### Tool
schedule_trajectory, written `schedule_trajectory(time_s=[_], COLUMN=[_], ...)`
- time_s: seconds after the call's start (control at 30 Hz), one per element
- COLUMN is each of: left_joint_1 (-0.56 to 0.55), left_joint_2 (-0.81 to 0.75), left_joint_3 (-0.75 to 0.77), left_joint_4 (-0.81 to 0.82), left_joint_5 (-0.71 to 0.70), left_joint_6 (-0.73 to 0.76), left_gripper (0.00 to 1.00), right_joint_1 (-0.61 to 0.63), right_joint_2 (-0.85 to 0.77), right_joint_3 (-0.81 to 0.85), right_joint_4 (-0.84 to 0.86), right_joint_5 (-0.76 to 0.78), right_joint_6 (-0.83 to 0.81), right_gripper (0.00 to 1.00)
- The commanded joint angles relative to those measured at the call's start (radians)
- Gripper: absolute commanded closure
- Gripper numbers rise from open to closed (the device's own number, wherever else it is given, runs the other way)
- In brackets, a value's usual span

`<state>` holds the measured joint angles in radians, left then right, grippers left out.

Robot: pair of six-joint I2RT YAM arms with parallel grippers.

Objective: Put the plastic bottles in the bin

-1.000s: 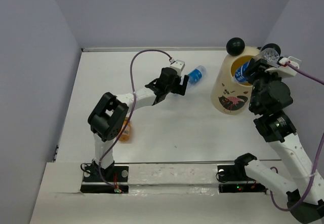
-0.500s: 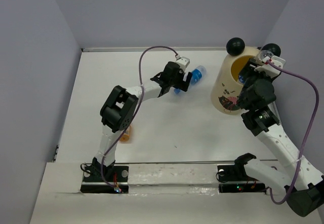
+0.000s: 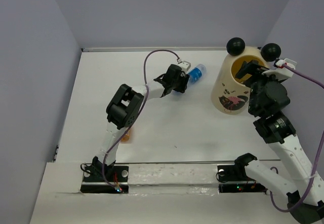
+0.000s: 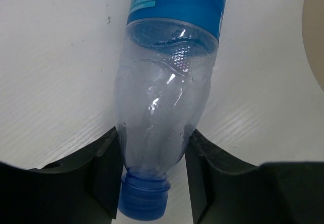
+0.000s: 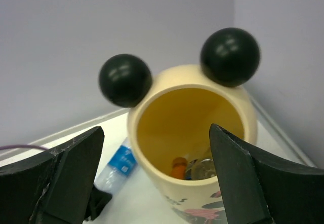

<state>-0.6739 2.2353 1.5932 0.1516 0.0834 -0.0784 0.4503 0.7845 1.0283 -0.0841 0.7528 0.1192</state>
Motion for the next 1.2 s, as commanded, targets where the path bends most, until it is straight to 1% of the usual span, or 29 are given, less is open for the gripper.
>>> schedule_trajectory(time_s=[0.0,0.03,0.07,0.1,0.13,0.17,0.2,0.23,0.27,0.3,0.37,0.4,0.47,0.5,0.57,0.63,0.73,0.83,0.97,1.0,1.03,1.07,1.1,1.13,1.17], left_joint_1=[0.007,0.010,0.011,0.013,0.014,0.014,0.013,0.014,0.013,0.013,0.011,0.010,0.001,-0.018,-0.044,-0.084,-0.108,-0.134,-0.154,-0.158,-0.159,-0.161,-0.161,-0.162,-0.162], left_joint_2=[-0.132,-0.187,-0.221,-0.294,-0.330,-0.403,-0.442,-0.478,-0.556,-0.597,-0.673,-0.750,-0.822,-0.882,-0.937,-1.012,-1.111,-1.177,-1.204,-1.204,-1.206,-1.207,-1.212,-1.215,-1.218], left_joint_3=[-0.088,-0.155,-0.197,-0.240,-0.328,-0.372,-0.451,-0.491,-0.534,-0.571,-0.674,-0.741,-0.797,-0.820,-0.877,-0.929,-0.999,-1.033,-1.032,-1.032,-1.030,-1.032,-1.033,-1.036,-1.036], left_joint_4=[0.114,0.153,0.176,0.231,0.258,0.281,0.316,0.337,0.359,0.393,0.416,0.446,0.471,0.480,0.480,0.479,0.505,0.522,0.523,0.525,0.525,0.523,0.523,0.523,0.520], left_joint_5=[0.012,0.010,0.012,0.022,0.024,0.024,0.027,0.030,0.032,0.038,0.041,0.053,0.075,0.096,0.104,0.105,0.127,0.147,0.203,0.213,0.232,0.239,0.243,0.243,0.242], left_joint_6=[-0.041,-0.052,-0.064,-0.093,-0.109,-0.124,-0.154,-0.168,-0.184,-0.201,-0.247,-0.259,-0.293,-0.297,-0.305,-0.314,-0.365,-0.393,-0.385,-0.382,-0.379,-0.377,-0.377,-0.376,-0.371], left_gripper=[0.51,0.53,0.53,0.54,0.55,0.56,0.56,0.57,0.57,0.57,0.57,0.57,0.57,0.57,0.57,0.57,0.57,0.57,0.56,0.56,0.55,0.53,0.52,0.51,0.49], right_joint_1=[-0.001,-0.001,-0.001,-0.001,-0.001,-0.001,-0.001,-0.001,-0.001,-0.001,-0.001,-0.001,-0.001,-0.001,-0.001,0.008,0.017,0.018,0.027,0.027,0.027,0.027,0.027,0.027,0.027], right_joint_2=[-0.013,-0.021,-0.025,-0.034,-0.034,-0.036,-0.031,-0.025,-0.018,-0.008,0.024,0.031,0.042,0.056,0.082,0.133,0.162,0.170,0.191,0.191,0.190,0.183,0.177,0.173,0.167], right_joint_3=[0.055,0.053,0.052,0.044,0.038,0.021,0.009,-0.005,-0.020,-0.049,-0.076,-0.103,-0.131,-0.140,-0.145,-0.137,-0.137,-0.165,-0.168,-0.169,-0.169,-0.168,-0.165,-0.154,-0.154], right_joint_4=[-0.170,-0.180,-0.192,-0.192,-0.183,-0.171,-0.152,-0.134,-0.091,-0.071,-0.024,-0.010,0.044,0.061,0.113,0.122,0.119,0.155,0.187,0.196,0.204,0.220,0.224,0.224,0.222], right_joint_5=[-0.234,-0.322,-0.366,-0.451,-0.495,-0.582,-0.625,-0.670,-0.709,-0.786,-0.825,-0.839,-0.846,-0.865,-0.918,-1.004,-1.003,-1.000,-1.029,-1.029,-1.027,-1.026,-1.011,-1.001,-0.992], right_joint_6=[0.140,0.160,0.180,0.227,0.282,0.309,0.336,0.365,0.416,0.439,0.480,0.512,0.551,0.559,0.580,0.593,0.605,0.626,0.637,0.637,0.637,0.636,0.634,0.631,0.625], right_gripper=[0.11,0.11,0.10,0.10,0.10,0.09,0.08,0.07,0.06,0.05,0.04,0.04,0.02,0.01,0.00,0.00,0.00,0.00,0.00,0.02,0.07,0.17,0.21,0.28,0.38])
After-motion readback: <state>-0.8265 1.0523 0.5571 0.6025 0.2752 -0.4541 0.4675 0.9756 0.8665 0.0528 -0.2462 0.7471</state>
